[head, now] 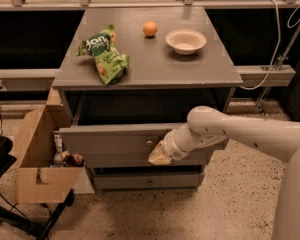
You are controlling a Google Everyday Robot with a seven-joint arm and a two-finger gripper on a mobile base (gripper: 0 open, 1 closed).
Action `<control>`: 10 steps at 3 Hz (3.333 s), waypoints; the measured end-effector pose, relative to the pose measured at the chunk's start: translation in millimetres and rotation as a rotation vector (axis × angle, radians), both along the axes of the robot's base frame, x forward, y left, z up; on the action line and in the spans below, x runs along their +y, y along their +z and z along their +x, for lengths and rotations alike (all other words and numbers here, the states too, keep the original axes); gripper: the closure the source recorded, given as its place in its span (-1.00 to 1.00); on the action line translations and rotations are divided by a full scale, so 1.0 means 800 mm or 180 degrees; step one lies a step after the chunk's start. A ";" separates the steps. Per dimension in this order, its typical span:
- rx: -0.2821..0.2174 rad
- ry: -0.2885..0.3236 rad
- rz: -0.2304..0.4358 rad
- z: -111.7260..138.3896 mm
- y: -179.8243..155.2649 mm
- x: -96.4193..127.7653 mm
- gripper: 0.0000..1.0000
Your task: Close top drawer
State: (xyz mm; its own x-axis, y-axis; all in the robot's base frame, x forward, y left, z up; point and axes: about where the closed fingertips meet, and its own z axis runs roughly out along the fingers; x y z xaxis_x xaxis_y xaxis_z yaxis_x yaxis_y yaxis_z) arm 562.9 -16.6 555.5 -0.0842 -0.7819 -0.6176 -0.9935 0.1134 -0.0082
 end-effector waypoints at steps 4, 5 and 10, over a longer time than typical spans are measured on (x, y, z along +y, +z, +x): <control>-0.0154 -0.0165 -0.0172 0.041 0.032 -0.040 0.67; -0.0146 -0.0157 -0.0171 0.040 0.030 -0.038 0.21; -0.0114 -0.0122 -0.0166 0.036 0.024 -0.031 -0.67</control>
Offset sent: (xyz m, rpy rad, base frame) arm 0.0387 -0.0394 0.0304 -0.0588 -0.0573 -0.0618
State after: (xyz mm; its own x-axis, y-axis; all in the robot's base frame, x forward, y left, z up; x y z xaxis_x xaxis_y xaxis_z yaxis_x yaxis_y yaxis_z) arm 591.7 -41.1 574.9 -0.0932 -0.8098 -0.5793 -0.9874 0.1498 -0.0505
